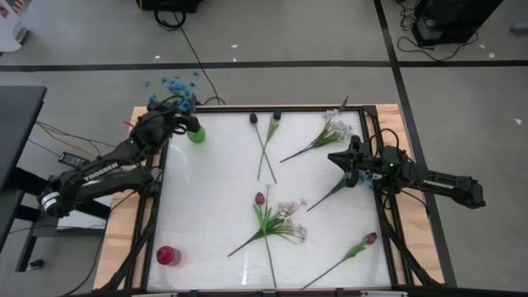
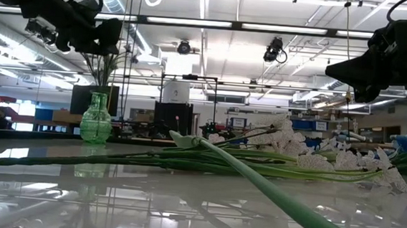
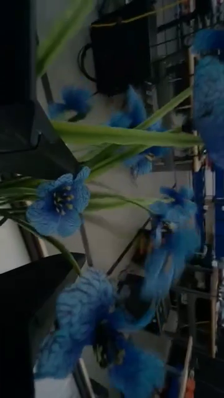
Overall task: Sort flowers into vase by color
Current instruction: Put the left pink flower into the green vase
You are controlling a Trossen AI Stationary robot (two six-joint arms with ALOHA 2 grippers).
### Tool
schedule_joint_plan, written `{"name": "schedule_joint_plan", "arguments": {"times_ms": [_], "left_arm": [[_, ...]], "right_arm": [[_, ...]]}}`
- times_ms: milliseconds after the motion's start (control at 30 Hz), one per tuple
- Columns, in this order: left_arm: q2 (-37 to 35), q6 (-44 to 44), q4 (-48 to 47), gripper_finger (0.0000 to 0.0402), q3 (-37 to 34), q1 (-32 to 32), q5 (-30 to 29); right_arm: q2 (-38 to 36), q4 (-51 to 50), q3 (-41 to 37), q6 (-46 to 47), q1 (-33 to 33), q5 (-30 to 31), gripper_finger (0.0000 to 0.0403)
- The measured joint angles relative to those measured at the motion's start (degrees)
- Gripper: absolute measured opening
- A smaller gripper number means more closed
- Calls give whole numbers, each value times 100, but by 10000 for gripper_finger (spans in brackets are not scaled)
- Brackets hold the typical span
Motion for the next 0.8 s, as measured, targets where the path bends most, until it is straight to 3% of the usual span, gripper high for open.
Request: {"name": "schedule_joint_plan", "arguments": {"times_ms": [167,533,800], "left_arm": [[0,-478,-369,206,142,-185,507],[9,-1198,-3173,206,1595,-256,639],[10,-2077,-4335,203,2207,-261,1974]], "right_arm": [[1,0,-2,1,-2,0,49],[-1,0,-1,1,-1,0,49],[0,0,-1,-1,0,0,49]]}}
